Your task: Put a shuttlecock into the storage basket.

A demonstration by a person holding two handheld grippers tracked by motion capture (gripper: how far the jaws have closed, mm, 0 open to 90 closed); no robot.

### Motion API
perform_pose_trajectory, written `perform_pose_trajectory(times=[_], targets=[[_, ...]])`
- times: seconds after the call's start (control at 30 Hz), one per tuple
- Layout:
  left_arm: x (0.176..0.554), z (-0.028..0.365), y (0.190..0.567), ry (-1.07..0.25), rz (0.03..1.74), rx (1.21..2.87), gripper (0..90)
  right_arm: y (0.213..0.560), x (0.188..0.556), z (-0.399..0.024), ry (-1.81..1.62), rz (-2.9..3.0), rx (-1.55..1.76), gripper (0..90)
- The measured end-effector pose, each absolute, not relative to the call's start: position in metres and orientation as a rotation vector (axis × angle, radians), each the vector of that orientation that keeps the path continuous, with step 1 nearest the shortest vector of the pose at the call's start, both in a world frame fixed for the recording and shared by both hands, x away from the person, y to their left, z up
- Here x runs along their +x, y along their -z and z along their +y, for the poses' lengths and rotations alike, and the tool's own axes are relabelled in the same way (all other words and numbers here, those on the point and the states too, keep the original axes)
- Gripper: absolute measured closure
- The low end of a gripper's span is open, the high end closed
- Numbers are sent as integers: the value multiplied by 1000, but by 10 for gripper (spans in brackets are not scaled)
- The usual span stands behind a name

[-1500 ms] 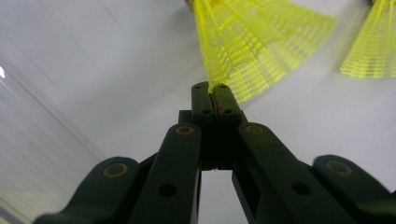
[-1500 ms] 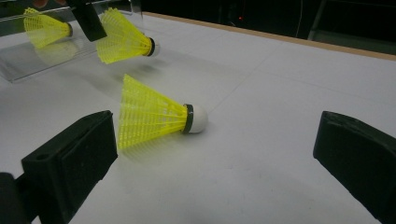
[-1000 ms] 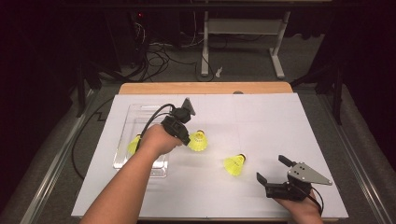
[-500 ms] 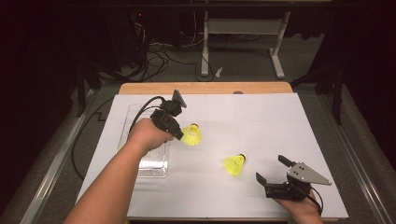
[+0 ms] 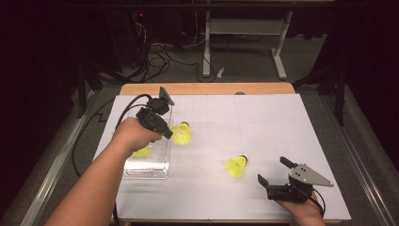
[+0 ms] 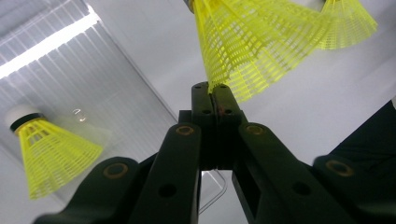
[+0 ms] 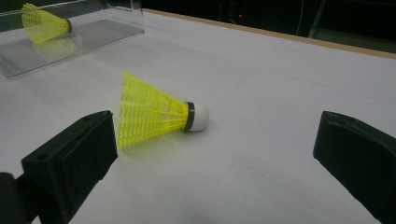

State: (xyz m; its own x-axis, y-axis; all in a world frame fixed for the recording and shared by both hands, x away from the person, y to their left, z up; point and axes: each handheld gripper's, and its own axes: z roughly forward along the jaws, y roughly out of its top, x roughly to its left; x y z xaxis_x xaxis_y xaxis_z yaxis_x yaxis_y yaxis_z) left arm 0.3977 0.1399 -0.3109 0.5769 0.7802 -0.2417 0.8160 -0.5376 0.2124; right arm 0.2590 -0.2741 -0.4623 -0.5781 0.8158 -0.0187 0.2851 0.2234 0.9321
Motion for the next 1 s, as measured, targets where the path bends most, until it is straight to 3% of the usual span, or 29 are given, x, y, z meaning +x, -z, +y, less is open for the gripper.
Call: perform_pose_trajectory(times=[1.0], targets=[[374, 211, 313, 148, 1406, 2471, 900, 463, 259, -274, -1340, 1985, 1021, 2]])
